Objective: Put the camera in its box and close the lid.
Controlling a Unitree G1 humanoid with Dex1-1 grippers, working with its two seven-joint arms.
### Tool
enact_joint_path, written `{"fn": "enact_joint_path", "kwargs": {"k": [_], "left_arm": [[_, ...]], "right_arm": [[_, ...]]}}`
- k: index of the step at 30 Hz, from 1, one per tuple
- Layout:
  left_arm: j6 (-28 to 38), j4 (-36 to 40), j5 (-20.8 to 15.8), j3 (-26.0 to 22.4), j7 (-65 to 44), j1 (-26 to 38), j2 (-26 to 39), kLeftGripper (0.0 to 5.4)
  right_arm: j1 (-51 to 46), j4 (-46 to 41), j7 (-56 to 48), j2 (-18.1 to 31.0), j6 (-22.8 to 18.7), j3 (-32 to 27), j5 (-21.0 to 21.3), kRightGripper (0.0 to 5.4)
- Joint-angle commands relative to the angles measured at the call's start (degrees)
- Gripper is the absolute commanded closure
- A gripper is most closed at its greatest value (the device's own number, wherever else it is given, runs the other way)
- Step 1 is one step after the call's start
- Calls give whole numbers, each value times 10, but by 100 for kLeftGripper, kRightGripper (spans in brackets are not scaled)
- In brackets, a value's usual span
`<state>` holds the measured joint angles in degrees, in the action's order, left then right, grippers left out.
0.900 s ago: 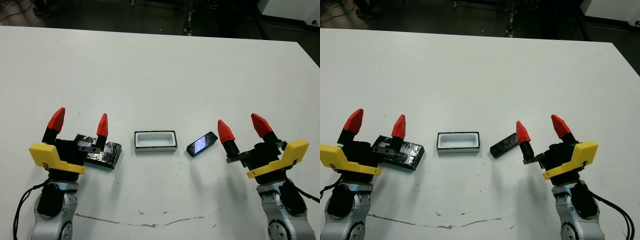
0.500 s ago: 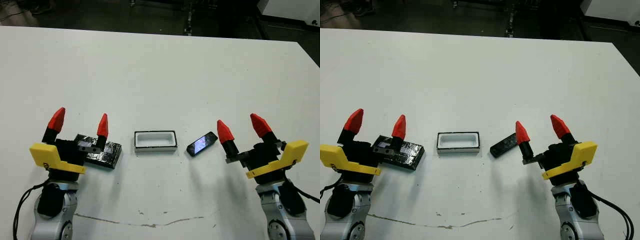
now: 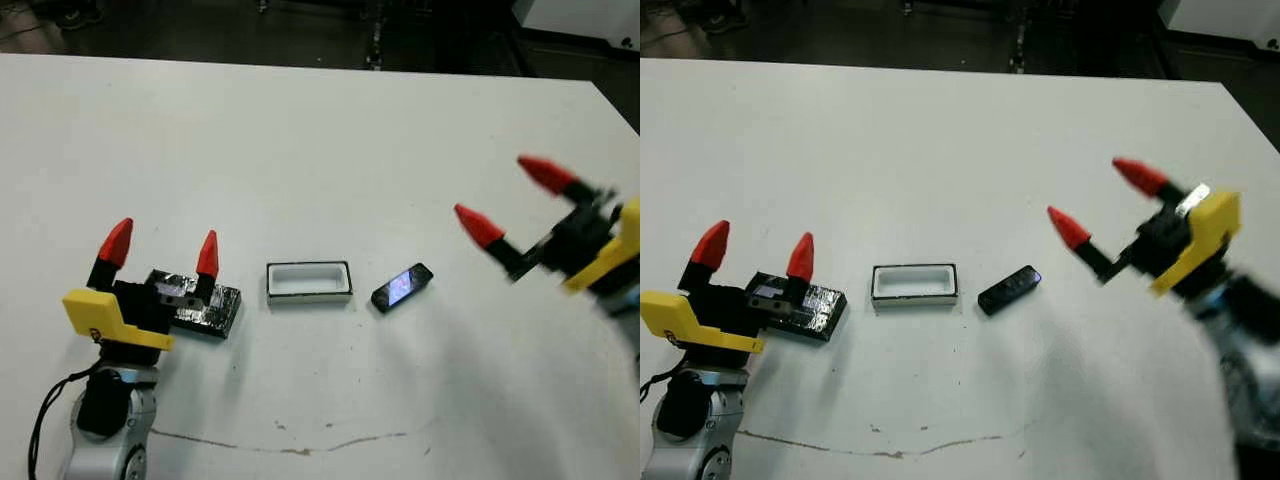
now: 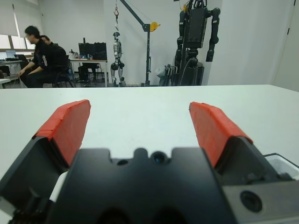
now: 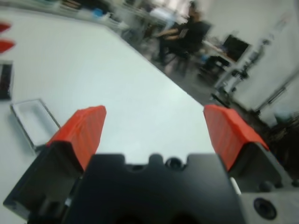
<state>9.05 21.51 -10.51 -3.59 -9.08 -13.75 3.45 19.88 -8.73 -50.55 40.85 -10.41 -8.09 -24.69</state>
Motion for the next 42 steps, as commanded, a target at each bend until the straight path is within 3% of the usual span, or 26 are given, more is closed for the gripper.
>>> {"fn": "enact_joint_path", "kwargs": {"k": [1,5,6,14,17,20,24,33,42], "left_arm": [[-1,0,6,2,5,-8,-2,1],[5,-3,11,3,5,-6,-1,1],[6,-3,12,3,6,-5,-1,1],[-1,2,19,3,13,-6,-2,1],[0,2,21,5,13,-4,-3,1],[-5,5,19,7,15,-5,-6,1],[-7,8,20,7,18,-6,-8,1],[-8,10,23,6,18,-9,-8,1],[-8,13,24,7,18,-13,-8,1]], "right_arm": [[74,43,-71,46,18,53,49,0],[177,81,-193,78,1,134,83,0],[198,93,-219,80,14,151,95,0],[334,160,-377,57,40,284,195,0],[363,179,-411,42,65,326,224,0],[396,179,-419,41,59,392,258,0],[427,189,-419,32,42,463,273,0],[413,226,-419,-7,99,493,277,0],[408,249,-419,-37,114,522,301,0]]}}
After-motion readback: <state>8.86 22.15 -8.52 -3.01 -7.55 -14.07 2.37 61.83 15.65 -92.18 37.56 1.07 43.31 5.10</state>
